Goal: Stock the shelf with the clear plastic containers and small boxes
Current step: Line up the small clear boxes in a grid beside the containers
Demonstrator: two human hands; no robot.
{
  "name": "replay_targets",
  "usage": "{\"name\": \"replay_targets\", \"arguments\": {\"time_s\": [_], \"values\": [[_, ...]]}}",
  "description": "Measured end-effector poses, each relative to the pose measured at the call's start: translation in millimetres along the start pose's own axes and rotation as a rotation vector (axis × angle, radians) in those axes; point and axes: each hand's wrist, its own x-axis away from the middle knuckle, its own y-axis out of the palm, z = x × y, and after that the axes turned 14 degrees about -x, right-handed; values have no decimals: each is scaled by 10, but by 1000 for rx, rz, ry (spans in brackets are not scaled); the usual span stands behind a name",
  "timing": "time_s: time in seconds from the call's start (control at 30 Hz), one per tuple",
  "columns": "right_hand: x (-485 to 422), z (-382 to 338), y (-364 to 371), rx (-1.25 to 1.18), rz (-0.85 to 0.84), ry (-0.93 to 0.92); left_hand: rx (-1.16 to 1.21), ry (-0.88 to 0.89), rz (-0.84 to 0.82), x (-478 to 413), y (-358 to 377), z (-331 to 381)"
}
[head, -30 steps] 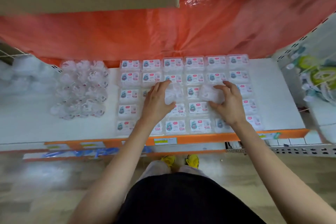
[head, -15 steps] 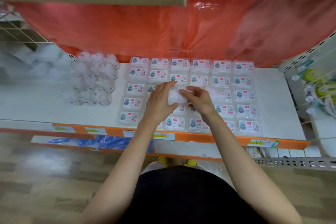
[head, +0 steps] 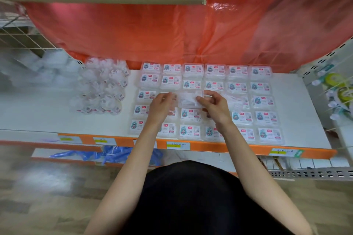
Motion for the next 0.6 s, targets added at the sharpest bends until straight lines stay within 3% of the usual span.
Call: {"name": "replay_targets", "arguments": {"time_s": [0.27,0.47,0.6], "values": [[8,41,-35,-6,-167,-145,214,-135,-185,-16,47,187],[-42,57,-82,7,-153,-194,454,30,-215,-17,40,80],[-39,87,-29,-69,-117,-133,390,110,-200,-70,39,-8]]}}
